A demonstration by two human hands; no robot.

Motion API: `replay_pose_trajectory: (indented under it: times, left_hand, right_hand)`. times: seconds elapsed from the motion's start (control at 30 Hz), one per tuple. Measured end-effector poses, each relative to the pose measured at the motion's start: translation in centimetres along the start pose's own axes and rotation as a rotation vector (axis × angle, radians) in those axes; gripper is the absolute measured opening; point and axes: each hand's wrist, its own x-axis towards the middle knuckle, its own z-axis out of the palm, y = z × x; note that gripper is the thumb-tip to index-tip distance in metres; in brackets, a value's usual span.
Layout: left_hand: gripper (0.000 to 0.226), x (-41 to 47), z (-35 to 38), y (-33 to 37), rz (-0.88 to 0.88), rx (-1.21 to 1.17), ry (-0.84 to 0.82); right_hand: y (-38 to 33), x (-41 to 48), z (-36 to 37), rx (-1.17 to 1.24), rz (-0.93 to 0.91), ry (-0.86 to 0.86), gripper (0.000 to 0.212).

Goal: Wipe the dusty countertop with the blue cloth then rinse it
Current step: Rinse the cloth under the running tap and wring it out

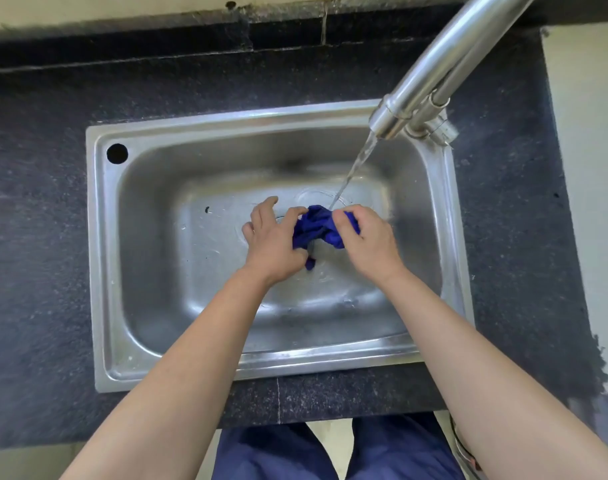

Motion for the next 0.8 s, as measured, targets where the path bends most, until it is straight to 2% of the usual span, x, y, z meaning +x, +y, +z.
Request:
replay_pose_trajectory:
  times: [0.1, 0.17, 0.2, 0.27, 0.37, 0.4, 0.47, 0.53, 0.6, 0.63, 0.73, 0.8]
  left_hand:
    - [0.106, -0.3, 0.9, 0.8, 0.047, -0.012, -0.097]
    - [0.111, 0.0, 1.9, 1.7, 0.049, -0.103, -0.096]
    - [0.103, 0.3, 2.5, 2.2, 0.058, -0.147, -0.076]
    - [0.063, 1.1, 3.2, 3.0, 0.112, -0.149, -0.056]
    - [0.012, 2.0, 3.1, 3.4, 0.11, -0.087, -0.026]
    - [0.007, 1.8, 2.7, 3.3, 0.086, -0.082, -0.02]
    - [0.013, 1.3, 1.9, 3.1, 0.055, -0.018, 0.0]
    - [0.022, 0.6, 1.4, 2.8, 0.037, -0.004, 0.014]
    - [0.026, 0.0, 1.0, 2.3, 0.025, -0.045, 0.032]
    - [0.023, -0.1, 0.8, 2.1, 0.016, -0.051, 0.045]
    - [0.019, -0.4, -0.2, 1.9, -0.018, -0.111, 0.074]
    - [0.015, -1.0, -1.1, 2.4, -0.02, -0.155, 0.09]
  right_hand:
    - [-0.5, -0.4, -1.2, 0.078, -0.014, -0.07, 0.021]
    - [-0.6, -0.7, -2.3, 0.099, -0.018, -0.113, 0.02]
    - [-0.6, -0.8, -2.8, 0.083, -0.03, -0.129, 0.02]
    - [0.1, -1.0, -3.7, 0.003, -0.082, -0.092, 0.019]
    - [1.6, -0.6, -5.2, -0.107, -0.138, 0.134, 0.021]
    - [1.7, -0.4, -5.7, -0.074, -0.128, 0.214, 0.024]
    - [1.3, 0.2, -6.5, 0.036, -0.111, 0.38, 0.033]
    - [0.4, 1.2, -7.3, 0.146, -0.106, 0.54, 0.05]
    - [-0.5, 2.8, -8.2, 0.206, -0.084, 0.596, 0.067]
    - [-0.7, 3.7, -8.6, 0.191, -0.07, 0.577, 0.068]
    - [-0.9, 4.9, -9.7, -0.002, -0.088, 0.557, 0.047]
    - [-1.1, 5.2, -10.4, -0.044, -0.088, 0.568, 0.039]
